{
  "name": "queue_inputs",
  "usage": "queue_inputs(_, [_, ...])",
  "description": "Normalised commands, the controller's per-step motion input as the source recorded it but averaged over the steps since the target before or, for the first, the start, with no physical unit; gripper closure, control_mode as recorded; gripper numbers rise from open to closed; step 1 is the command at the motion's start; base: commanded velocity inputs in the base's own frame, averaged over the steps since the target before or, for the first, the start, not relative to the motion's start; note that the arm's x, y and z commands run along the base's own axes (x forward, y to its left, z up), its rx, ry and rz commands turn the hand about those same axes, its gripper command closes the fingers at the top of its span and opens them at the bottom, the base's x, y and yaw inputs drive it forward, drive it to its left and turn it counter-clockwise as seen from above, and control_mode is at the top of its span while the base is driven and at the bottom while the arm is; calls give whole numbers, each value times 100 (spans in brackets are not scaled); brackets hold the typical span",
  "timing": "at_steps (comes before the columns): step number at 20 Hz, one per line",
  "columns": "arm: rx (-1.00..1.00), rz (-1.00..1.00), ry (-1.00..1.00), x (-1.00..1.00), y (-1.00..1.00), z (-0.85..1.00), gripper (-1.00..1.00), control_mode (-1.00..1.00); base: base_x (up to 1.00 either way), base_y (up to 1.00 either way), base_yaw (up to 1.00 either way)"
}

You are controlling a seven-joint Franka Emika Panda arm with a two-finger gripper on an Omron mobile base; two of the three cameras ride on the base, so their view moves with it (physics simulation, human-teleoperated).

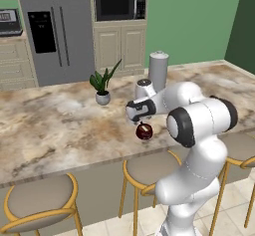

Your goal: Pick up the marshmallow and place it in the cup of hot chocolate on the dining counter.

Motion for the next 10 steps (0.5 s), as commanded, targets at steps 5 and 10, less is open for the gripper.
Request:
queue_inputs(5, [0, 0, -31, -17, 0, 68, -100, -100, 0, 0, 0])
queue_inputs(10, [10, -3, -22, -48, -12, 100, -100, -100, 0, 0, 0])
